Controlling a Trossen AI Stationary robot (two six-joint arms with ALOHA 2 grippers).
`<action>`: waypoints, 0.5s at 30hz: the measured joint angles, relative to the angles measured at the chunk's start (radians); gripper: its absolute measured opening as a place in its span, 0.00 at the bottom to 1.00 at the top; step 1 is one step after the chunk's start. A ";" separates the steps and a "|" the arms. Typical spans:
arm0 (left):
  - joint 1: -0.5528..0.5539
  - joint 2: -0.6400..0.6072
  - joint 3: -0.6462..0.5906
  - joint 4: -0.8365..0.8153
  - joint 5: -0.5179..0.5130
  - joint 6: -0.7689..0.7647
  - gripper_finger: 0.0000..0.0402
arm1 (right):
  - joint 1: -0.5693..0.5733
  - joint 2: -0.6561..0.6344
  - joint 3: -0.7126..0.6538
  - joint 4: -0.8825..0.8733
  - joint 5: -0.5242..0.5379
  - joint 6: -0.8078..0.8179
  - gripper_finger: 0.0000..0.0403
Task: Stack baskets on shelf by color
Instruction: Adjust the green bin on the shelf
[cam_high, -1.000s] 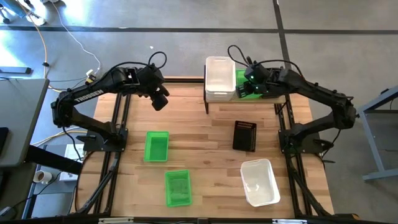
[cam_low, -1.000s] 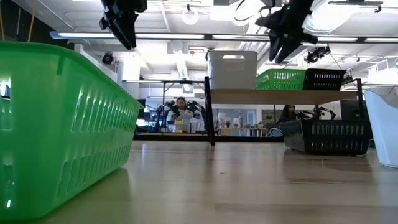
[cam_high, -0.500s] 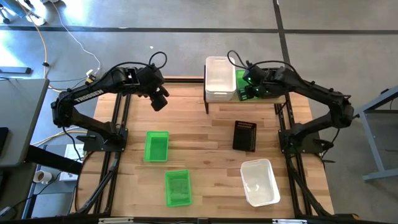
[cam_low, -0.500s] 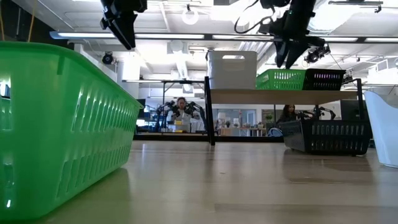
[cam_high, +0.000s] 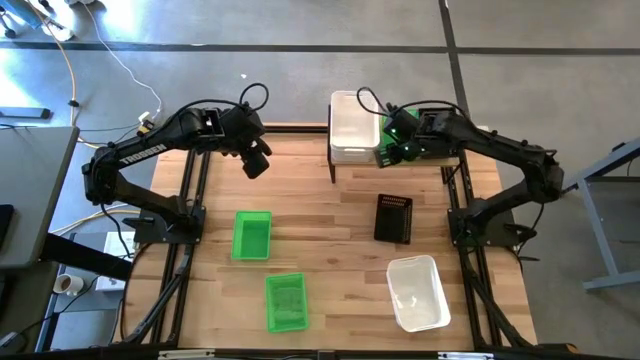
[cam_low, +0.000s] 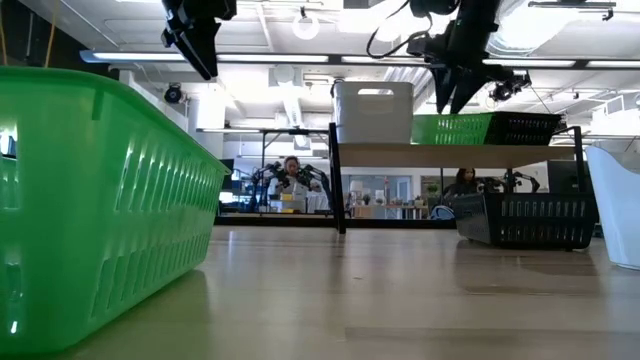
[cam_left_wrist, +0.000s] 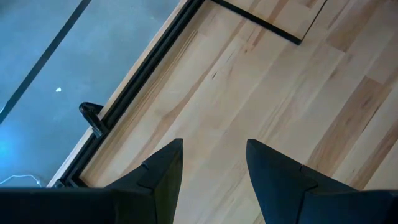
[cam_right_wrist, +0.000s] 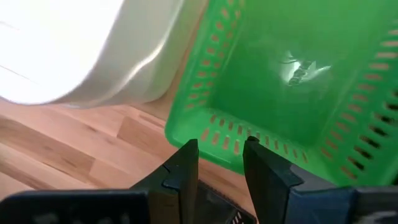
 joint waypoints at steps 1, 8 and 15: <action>0.000 0.000 0.000 0.000 0.000 0.000 0.42 | 0.004 0.002 0.000 0.006 -0.001 0.000 0.28; 0.000 0.000 0.000 0.000 0.003 0.000 0.42 | 0.015 0.002 0.000 0.035 0.000 -0.007 0.28; 0.000 0.000 0.000 0.000 0.003 -0.002 0.42 | 0.014 -0.002 0.000 0.034 0.011 -0.008 0.28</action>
